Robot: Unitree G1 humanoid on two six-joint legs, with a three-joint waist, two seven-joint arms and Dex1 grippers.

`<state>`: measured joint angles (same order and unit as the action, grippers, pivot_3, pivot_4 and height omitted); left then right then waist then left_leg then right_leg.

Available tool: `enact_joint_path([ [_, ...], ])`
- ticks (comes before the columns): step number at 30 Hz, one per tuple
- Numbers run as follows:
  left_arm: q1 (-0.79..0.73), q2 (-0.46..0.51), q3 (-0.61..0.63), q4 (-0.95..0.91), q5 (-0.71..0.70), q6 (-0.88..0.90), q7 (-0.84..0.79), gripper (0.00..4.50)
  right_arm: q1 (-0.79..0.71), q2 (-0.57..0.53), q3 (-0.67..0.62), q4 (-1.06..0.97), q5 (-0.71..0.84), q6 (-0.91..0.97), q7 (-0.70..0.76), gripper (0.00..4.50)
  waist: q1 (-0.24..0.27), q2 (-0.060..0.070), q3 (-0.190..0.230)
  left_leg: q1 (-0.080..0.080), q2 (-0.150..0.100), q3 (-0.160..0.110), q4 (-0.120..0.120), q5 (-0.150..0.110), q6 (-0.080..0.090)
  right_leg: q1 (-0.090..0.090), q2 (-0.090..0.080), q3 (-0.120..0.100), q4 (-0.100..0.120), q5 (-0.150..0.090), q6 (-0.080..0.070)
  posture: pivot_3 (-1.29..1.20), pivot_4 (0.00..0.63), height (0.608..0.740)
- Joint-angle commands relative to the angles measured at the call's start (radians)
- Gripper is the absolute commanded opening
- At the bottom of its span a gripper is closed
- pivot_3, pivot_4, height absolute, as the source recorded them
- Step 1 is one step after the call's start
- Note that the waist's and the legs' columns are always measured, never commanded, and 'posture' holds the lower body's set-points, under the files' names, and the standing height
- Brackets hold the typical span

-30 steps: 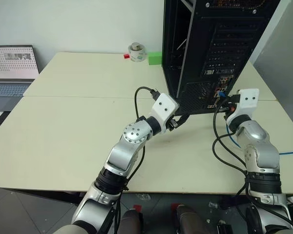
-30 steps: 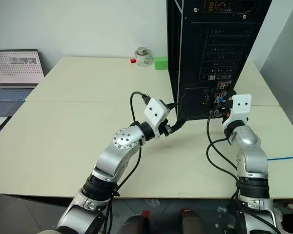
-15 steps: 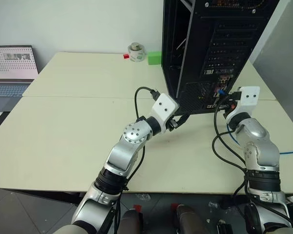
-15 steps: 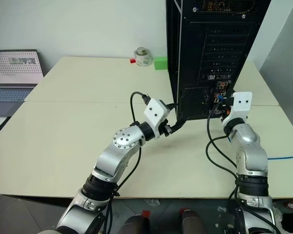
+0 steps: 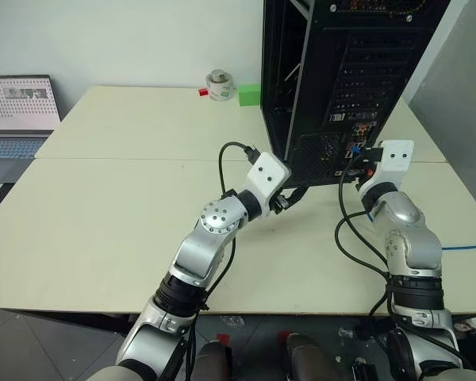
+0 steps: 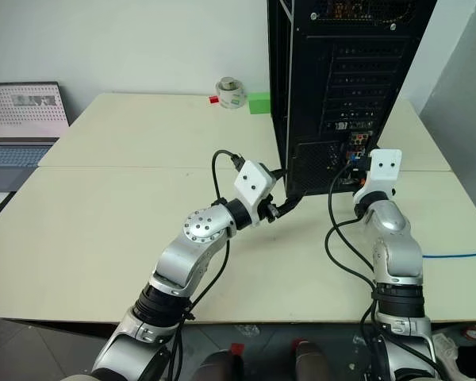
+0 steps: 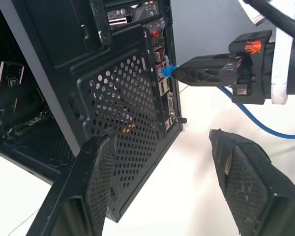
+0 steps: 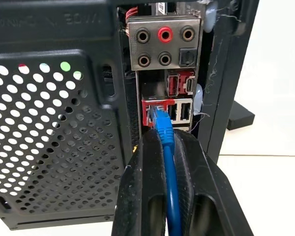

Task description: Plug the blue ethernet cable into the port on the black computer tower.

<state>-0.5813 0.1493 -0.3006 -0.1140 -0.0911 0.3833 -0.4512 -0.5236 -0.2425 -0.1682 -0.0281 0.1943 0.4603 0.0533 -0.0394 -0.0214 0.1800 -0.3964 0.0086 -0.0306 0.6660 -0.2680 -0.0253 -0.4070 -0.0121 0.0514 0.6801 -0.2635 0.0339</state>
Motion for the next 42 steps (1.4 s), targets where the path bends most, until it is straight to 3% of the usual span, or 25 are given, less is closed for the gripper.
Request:
enact_joint_path([
  [1, -0.006, -0.011, 0.013, -0.035, 0.0, -0.003, 0.002, 3.17, -0.027, 0.026, 0.031, -0.032, -0.03, -0.024, -0.024, 0.0, 0.0, 0.0, 0.0, 0.0, 0.0, 0.0, 0.0, 0.0, 0.0, 0.0, 0.0, 0.0, 0.0, 0.0, 0.0, 0.0, 0.15, 0.74],
  [21, 0.0, -0.013, 0.018, -0.046, -0.002, 0.009, 0.006, 3.17, -0.072, 0.048, 0.032, 0.058, -0.053, -0.072, 0.005, 0.0, -0.019, 0.0, 0.0, 0.005, 0.002, 0.007, -0.002, 0.0, 0.0, 0.0, 0.005, 0.01, 0.0, 0.0, 0.0, 0.0, 0.15, 0.74],
  [23, 0.0, -0.012, 0.018, -0.046, -0.003, 0.009, 0.003, 3.17, -0.066, 0.037, 0.026, 0.058, -0.05, -0.071, 0.017, 0.7, -0.02, 0.0, 0.0, 0.006, 0.002, 0.008, -0.002, 0.0, 0.0, 0.0, 0.005, 0.011, 0.0, 0.0, 0.0, 0.0, 0.15, 0.74],
  [25, -0.001, -0.01, 0.021, -0.042, -0.005, 0.006, -0.001, 3.17, -0.054, 0.016, 0.024, 0.046, -0.047, -0.066, 0.041, 0.86, -0.018, 0.0, 0.0, 0.006, 0.002, 0.008, -0.003, 0.0, 0.0, 0.0, 0.005, 0.011, 0.0, 0.0, 0.0, 0.0, 0.15, 0.74],
  [34, -0.012, 0.063, 0.101, 0.001, -0.023, -0.035, -0.041, 3.17, 0.055, -0.13, 0.009, -0.105, -0.004, -0.008, 0.211, 2.75, -0.006, 0.0, 0.0, 0.002, 0.001, 0.007, -0.003, 0.0, 0.0, -0.002, 0.003, 0.011, -0.001, 0.0, 0.0, 0.0, 0.15, 0.74],
  [41, 0.011, 0.254, 0.199, 0.039, -0.028, -0.014, -0.122, 3.17, 0.181, -0.274, -0.046, -0.214, 0.141, 0.017, 0.446, 4.14, -0.009, 0.0, 0.0, 0.002, 0.002, 0.006, -0.003, 0.0, 0.0, -0.002, 0.004, 0.01, -0.001, 0.0, 0.0, 0.0, 0.15, 0.74],
  [42, 0.035, 0.286, 0.221, 0.022, -0.052, -0.012, -0.155, 3.17, 0.207, -0.296, -0.06, -0.226, 0.168, 0.014, 0.488, 4.14, -0.009, 0.0, 0.0, 0.002, 0.002, 0.006, -0.003, 0.0, 0.0, -0.002, 0.004, 0.009, -0.002, 0.0, 0.0, 0.0, 0.15, 0.74],
])
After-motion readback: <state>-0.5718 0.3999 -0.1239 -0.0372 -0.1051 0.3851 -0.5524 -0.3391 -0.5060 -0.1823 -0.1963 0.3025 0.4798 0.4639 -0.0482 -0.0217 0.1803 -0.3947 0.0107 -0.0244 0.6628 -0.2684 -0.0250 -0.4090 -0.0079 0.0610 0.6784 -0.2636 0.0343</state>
